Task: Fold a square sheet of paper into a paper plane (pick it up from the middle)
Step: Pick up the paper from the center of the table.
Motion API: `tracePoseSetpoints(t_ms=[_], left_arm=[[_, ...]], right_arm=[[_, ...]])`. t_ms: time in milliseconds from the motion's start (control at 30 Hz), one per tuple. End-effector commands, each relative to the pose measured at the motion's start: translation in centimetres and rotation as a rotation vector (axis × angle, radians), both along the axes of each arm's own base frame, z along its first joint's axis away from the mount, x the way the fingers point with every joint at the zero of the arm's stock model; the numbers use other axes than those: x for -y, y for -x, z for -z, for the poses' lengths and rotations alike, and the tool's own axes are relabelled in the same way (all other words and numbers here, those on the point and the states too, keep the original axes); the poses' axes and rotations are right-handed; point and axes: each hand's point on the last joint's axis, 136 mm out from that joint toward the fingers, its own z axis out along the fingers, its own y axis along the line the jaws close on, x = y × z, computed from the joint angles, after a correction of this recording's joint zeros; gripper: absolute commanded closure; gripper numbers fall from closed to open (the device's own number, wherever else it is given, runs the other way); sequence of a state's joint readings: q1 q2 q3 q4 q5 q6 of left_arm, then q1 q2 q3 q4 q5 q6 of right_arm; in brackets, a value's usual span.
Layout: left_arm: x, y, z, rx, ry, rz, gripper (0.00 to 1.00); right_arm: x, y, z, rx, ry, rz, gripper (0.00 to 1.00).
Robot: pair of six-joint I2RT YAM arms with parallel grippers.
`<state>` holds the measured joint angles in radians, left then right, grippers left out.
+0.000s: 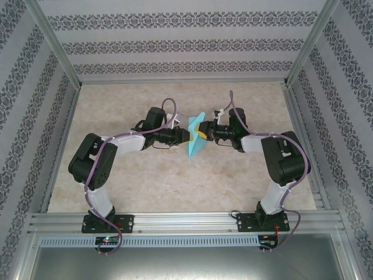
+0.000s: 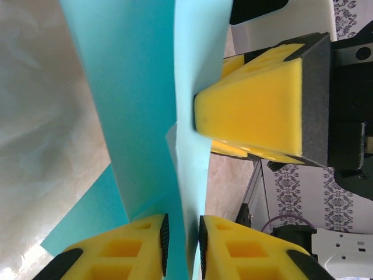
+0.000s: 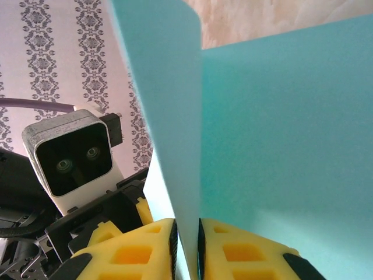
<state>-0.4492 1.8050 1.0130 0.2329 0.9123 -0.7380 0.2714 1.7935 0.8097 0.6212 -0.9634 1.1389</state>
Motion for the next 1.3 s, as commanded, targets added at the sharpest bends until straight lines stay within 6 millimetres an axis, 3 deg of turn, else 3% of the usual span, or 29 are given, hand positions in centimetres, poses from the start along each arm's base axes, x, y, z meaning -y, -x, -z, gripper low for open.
tracePoseSetpoints(t_ms=[0,300,533,700,933,1267], left_arm=[[-0.8,-0.1,-1.3,0.051,-0.002,-0.003,0.74],[-1.3,-0.3,-1.0,0.044,-0.03,-0.023,0.71],[-2.0,0.1,-1.7,0.051,-0.07,-0.041,0.51],[-3.8,0.8,-2.1,0.041,-0.156,-0.113,0.38],[-4.9,2.9,-3.3,-0.02,-0.128,-0.177,0.26],[-3.6,4.5,-3.9,-0.056,-0.026,-0.194,0.22]], right_arm=[[-0.6,-0.1,-1.0,0.038,-0.037,-0.026,0.81],[-0.7,-0.1,-0.8,0.031,-0.035,-0.026,0.83],[-0.6,-0.3,-0.9,0.026,-0.021,-0.014,0.95],[-0.5,-0.4,-1.7,0.038,-0.007,-0.008,0.99],[-0.6,-0.5,-3.5,0.059,-0.028,0.003,1.0],[-1.4,-0.3,-5.8,0.082,-0.065,-0.007,1.0]])
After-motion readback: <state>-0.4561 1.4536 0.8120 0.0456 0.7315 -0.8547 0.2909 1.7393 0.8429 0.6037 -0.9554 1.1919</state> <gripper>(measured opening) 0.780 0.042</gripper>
